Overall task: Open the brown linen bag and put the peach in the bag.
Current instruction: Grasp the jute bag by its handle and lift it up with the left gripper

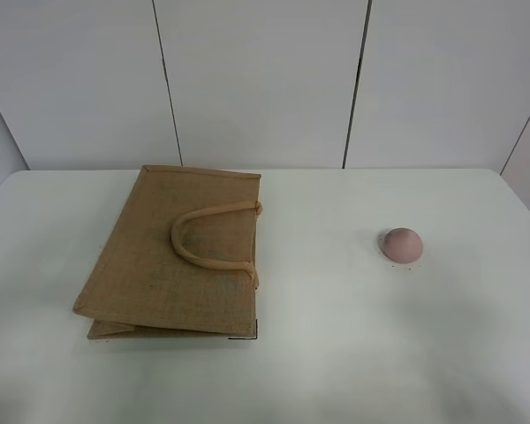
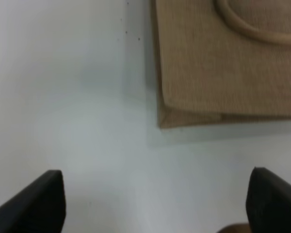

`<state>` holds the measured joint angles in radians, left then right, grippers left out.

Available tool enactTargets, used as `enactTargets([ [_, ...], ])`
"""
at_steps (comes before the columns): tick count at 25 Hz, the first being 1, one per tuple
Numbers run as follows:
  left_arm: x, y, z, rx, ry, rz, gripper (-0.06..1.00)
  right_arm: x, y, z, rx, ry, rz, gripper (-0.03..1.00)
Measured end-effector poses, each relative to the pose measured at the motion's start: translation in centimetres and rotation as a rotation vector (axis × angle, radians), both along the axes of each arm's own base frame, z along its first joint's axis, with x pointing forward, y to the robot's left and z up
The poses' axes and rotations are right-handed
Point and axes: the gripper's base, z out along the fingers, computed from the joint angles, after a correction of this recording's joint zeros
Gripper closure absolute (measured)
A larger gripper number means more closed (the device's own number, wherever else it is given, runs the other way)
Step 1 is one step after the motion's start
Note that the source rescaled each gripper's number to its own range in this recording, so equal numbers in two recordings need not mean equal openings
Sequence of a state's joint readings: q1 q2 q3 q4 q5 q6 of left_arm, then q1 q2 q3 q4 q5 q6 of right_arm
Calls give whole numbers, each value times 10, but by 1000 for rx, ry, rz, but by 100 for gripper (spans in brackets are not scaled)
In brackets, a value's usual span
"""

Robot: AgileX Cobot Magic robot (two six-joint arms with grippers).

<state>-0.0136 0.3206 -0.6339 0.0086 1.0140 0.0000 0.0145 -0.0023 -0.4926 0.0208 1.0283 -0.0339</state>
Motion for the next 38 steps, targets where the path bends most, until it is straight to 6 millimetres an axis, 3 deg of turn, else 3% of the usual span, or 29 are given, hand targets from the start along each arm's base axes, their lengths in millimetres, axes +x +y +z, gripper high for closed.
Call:
enactTargets([
  [5,70,-1,31,3,91,3,-5,0,0,0,0,0,0,-3],
  [9,139,-1,39,20,188,0,-6,0,0,0,0,0,0,-3],
  [16,261,-2,12,33,382,-14,-6,0,0,0,0,0,0,-3],
  [20,313,-8,-11,18,495,-21,-6,0,0,0,0,0,0,-3],
  [23,341,-21,-28,11,553,-30,-5,0,0,0,0,0,0,-3],
  [27,363,-53,-48,-10,620,-33,-5,0,0,0,0,0,0,-3],
  [34,379,-117,-74,1,652,-97,-4,0,0,0,0,0,0,-3],
  [38,387,-131,-95,0,666,-107,-4,0,0,0,0,0,0,-3],
])
